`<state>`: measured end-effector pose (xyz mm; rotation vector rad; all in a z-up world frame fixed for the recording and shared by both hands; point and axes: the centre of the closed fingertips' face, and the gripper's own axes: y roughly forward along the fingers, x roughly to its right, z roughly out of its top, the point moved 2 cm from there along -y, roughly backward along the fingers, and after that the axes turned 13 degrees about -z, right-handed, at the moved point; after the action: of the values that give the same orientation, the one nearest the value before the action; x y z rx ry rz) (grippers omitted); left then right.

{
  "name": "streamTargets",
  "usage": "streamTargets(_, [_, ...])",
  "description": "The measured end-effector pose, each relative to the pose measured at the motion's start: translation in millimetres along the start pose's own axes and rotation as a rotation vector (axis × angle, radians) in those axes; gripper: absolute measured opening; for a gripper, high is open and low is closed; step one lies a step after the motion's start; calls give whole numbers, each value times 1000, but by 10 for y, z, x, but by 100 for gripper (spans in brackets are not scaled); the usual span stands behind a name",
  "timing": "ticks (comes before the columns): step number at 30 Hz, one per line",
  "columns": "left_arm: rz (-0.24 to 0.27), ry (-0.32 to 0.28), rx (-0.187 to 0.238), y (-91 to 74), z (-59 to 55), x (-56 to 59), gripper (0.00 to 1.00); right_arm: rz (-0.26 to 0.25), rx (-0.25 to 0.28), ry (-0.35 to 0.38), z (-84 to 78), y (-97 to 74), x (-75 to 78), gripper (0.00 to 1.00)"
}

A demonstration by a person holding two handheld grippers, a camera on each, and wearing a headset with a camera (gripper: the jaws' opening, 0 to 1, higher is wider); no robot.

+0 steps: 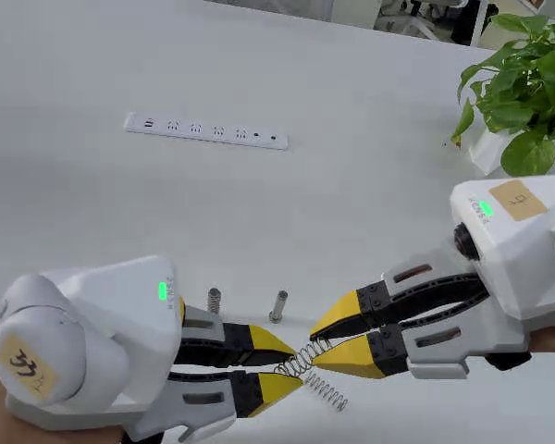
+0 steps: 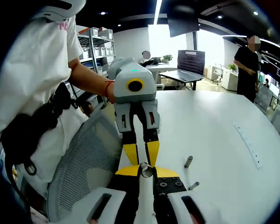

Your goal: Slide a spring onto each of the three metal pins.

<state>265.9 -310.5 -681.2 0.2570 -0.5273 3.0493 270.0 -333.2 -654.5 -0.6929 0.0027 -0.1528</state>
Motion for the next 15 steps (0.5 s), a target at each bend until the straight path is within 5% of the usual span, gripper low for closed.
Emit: streamTargets(15, [1, 10, -2, 10, -9, 11, 6, 20, -58, -77, 33, 9, -29, 6])
